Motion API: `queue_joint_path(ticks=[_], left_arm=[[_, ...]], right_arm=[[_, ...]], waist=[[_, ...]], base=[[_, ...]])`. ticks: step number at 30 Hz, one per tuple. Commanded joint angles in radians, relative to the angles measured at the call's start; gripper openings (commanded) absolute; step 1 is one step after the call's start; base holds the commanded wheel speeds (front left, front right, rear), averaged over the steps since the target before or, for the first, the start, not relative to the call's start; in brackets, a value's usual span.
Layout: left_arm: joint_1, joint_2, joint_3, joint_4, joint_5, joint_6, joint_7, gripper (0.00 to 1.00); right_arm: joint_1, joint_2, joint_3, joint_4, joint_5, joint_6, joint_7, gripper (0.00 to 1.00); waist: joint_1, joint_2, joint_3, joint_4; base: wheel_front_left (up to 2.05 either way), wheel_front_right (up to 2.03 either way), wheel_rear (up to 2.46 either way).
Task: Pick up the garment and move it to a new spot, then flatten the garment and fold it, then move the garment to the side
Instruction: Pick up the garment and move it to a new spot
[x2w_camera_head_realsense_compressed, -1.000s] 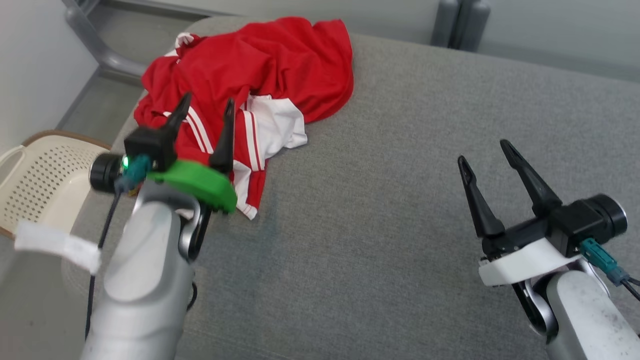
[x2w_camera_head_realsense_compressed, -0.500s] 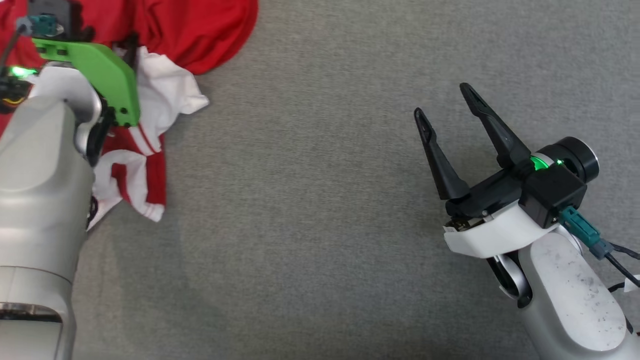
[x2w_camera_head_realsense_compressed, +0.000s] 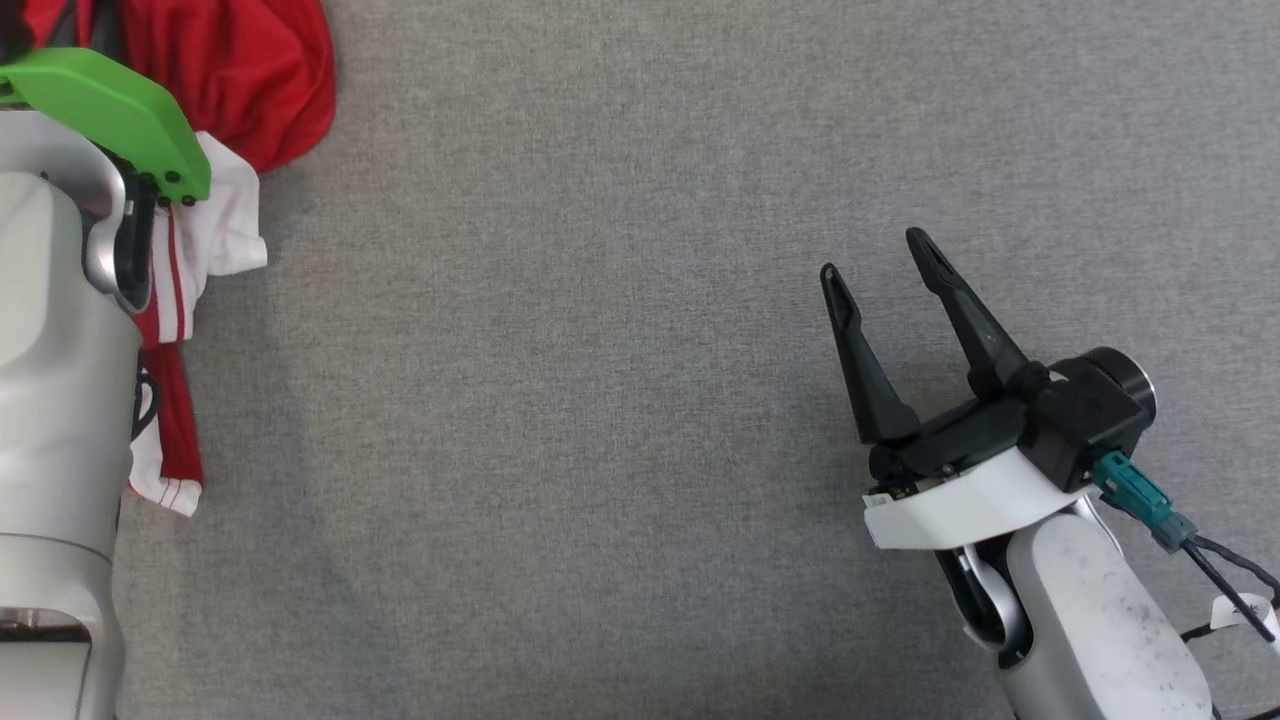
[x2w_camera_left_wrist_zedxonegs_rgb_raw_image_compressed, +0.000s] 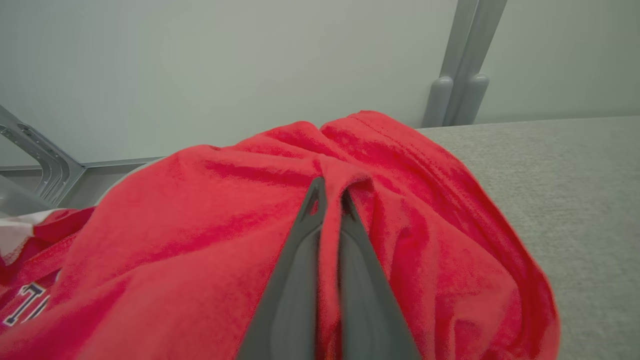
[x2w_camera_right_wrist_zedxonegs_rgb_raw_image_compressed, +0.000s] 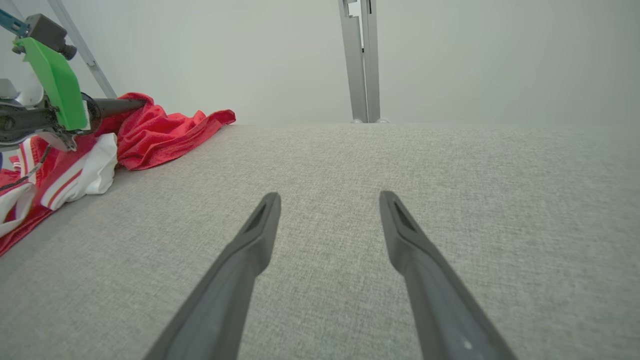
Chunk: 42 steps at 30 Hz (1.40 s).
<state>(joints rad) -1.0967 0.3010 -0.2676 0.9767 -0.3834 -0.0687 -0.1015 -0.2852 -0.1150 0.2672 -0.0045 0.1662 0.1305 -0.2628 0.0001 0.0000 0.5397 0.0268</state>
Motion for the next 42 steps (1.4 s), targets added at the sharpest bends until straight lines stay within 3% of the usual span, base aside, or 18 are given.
queue_joint_path(ticks=[1, 5, 11, 13, 17, 21, 23, 27, 31, 37, 38, 39, 40, 41, 42], left_arm=[[0.030, -0.005, 0.002, -0.026, -0.018, -0.015, -0.011, 0.00], [0.093, -0.034, -0.012, -0.156, -0.056, -0.042, -0.005, 0.00], [0.238, -0.038, -0.036, -0.503, -0.108, -0.048, 0.090, 0.00], [0.334, -0.039, -0.040, -0.736, -0.155, -0.027, 0.176, 0.00], [0.464, -0.039, -0.046, -1.036, -0.223, 0.018, 0.300, 0.00], [0.568, -0.029, -0.074, -1.248, -0.269, 0.056, 0.411, 0.00], [0.613, -0.017, -0.092, -1.290, -0.269, 0.075, 0.452, 0.00], [0.695, -0.010, -0.143, -1.237, -0.265, 0.093, 0.496, 0.00], [0.728, -0.034, -0.188, -1.018, -0.250, 0.071, 0.458, 0.00], [0.672, -0.096, -0.246, -0.601, -0.155, 0.004, 0.216, 0.00], [0.661, -0.101, -0.253, -0.558, -0.134, 0.000, 0.177, 0.06], [0.652, -0.109, -0.258, -0.514, -0.123, -0.003, 0.128, 0.39], [0.653, -0.115, -0.260, -0.484, -0.121, -0.003, 0.095, 0.90], [0.656, -0.120, -0.259, -0.458, -0.113, -0.003, 0.059, 1.00], [0.664, -0.127, -0.251, -0.432, -0.110, 0.003, 0.004, 1.00]], right_arm=[[0.025, 0.006, -0.009, 0.004, 0.006, 0.000, -0.003, 1.00], [0.082, 0.024, -0.031, 0.013, 0.013, 0.000, -0.003, 1.00], [0.168, 0.037, -0.066, 0.014, 0.015, 0.000, -0.003, 1.00], [0.206, 0.042, -0.087, 0.010, 0.015, 0.000, -0.003, 1.00], [0.241, 0.047, -0.106, 0.004, 0.015, 0.000, -0.003, 1.00], [0.258, 0.051, -0.119, -0.003, 0.017, 0.000, -0.003, 1.00], [0.258, 0.054, -0.119, -0.006, 0.018, 0.000, -0.003, 1.00], [0.254, 0.057, -0.121, -0.008, 0.026, 0.000, -0.003, 1.00], [0.245, 0.062, -0.109, -0.002, 0.033, 0.000, -0.003, 1.00], [0.231, 0.064, -0.082, 0.011, 0.034, 0.000, -0.003, 1.00], [0.230, 0.064, -0.081, 0.012, 0.037, 0.000, -0.003, 1.00], [0.231, 0.063, -0.079, 0.011, 0.036, 0.000, -0.003, 1.00], [0.234, 0.063, -0.079, 0.010, 0.033, 0.000, -0.003, 1.00], [0.239, 0.063, -0.078, 0.009, 0.026, 0.000, -0.003, 1.00], [0.248, 0.064, -0.081, 0.007, 0.014, 0.000, -0.003, 1.00]], waist=[[-0.0001, 0.0000, -0.087, -0.015], [-0.0001, 0.0000, -0.181, -0.033], [-0.0001, 0.0000, -0.300, -0.073], [-0.0001, 0.0000, -0.341, -0.099], [-0.0001, 0.0000, -0.372, -0.136], [-0.0001, 0.0000, -0.378, -0.175], [-0.0001, 0.0000, -0.376, -0.199], [-0.0001, 0.0000, -0.364, -0.249], [-0.0001, 0.0000, -0.346, -0.294], [-0.0001, 0.0000, -0.341, -0.346], [-0.0001, 0.0000, -0.345, -0.349], [-0.0001, 0.0000, -0.353, -0.350], [-0.0001, 0.0000, -0.360, -0.348], [-0.0001, 0.0000, -0.369, -0.345], [-0.0001, 0.0000, -0.384, -0.334]], base=[[0.00, 0.00, 0.00], [0.00, 0.00, 0.00], [0.00, 0.00, 0.00], [0.00, 0.00, 0.00], [0.00, 0.00, 0.00], [0.00, 0.00, 0.00], [0.00, 0.00, 0.00], [0.00, 0.00, 0.00], [0.00, 0.00, 0.00], [0.00, 0.00, 0.00], [0.00, 0.00, 0.00], [0.00, 0.00, 0.00], [0.00, 0.00, 0.00], [0.00, 0.00, 0.00], [0.00, 0.00, 0.00]])
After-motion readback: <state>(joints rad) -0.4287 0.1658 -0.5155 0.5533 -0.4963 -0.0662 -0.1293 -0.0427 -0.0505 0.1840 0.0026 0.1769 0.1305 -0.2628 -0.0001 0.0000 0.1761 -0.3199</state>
